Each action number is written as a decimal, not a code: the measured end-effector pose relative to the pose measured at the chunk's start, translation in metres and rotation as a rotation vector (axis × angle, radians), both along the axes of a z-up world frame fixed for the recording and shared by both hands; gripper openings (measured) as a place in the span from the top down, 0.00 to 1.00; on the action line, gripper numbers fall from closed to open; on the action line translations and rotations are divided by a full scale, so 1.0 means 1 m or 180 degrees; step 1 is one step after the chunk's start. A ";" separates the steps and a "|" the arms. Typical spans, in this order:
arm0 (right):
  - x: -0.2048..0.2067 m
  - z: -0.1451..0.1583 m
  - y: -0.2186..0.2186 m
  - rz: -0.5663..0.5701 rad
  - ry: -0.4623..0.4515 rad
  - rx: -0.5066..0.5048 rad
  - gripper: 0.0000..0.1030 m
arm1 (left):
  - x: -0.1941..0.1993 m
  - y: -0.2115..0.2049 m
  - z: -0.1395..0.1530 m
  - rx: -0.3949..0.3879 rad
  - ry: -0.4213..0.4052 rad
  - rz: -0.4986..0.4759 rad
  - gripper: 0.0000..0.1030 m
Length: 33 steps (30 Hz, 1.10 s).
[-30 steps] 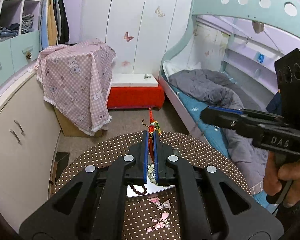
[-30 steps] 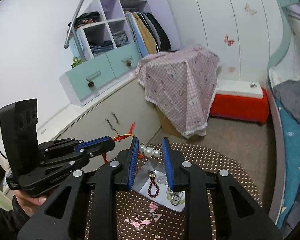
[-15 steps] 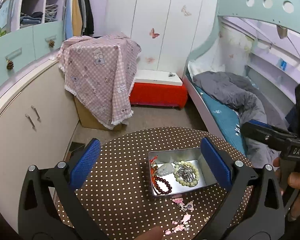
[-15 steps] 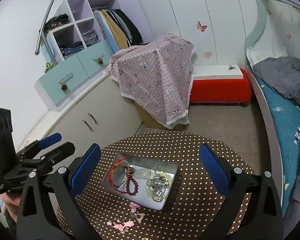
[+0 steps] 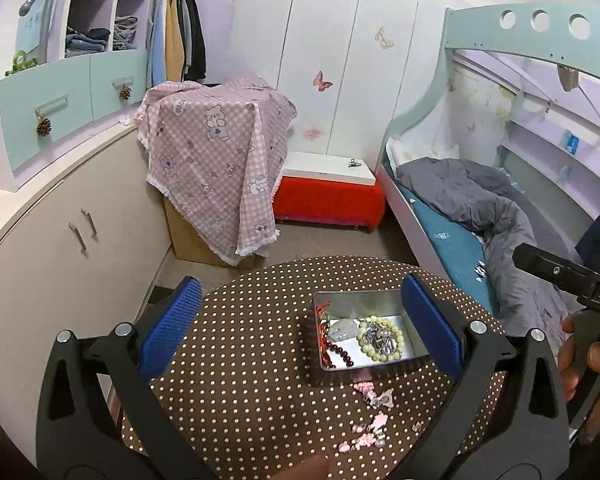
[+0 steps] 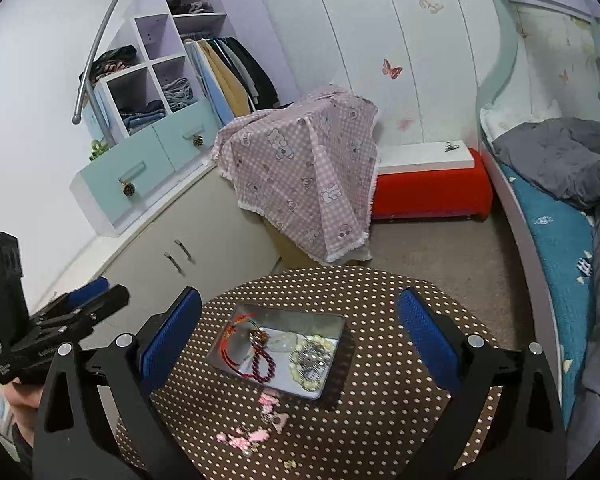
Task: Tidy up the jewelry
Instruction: 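Grasp a pink charm with the left tool while the right tool grasps a small gold bow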
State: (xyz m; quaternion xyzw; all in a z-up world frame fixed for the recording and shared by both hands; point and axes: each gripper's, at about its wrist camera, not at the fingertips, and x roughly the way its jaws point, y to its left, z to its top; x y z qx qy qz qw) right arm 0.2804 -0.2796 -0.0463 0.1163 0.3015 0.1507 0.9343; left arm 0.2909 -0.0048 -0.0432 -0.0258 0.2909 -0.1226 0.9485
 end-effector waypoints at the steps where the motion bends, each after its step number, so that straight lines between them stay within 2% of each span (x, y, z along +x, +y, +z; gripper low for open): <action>1: -0.004 -0.001 -0.001 -0.0012 -0.0003 -0.0019 0.08 | -0.005 0.001 -0.001 0.0017 -0.0024 0.0011 0.05; 11: -0.038 -0.005 0.004 -0.0101 -0.0070 -0.0230 0.08 | -0.050 0.004 0.000 0.0133 -0.0245 0.0045 0.05; 16: -0.051 -0.016 0.009 -0.0115 -0.0006 -0.0298 0.08 | -0.066 0.004 -0.006 0.0170 -0.0316 -0.0001 0.05; 25: -0.066 -0.040 0.011 -0.0096 0.0183 -0.0399 0.08 | -0.081 0.004 -0.038 0.0184 -0.0162 -0.0140 0.05; 33: -0.075 -0.066 0.017 -0.0043 0.0380 -0.0534 0.08 | -0.088 -0.006 -0.076 0.0326 0.0065 -0.0324 0.06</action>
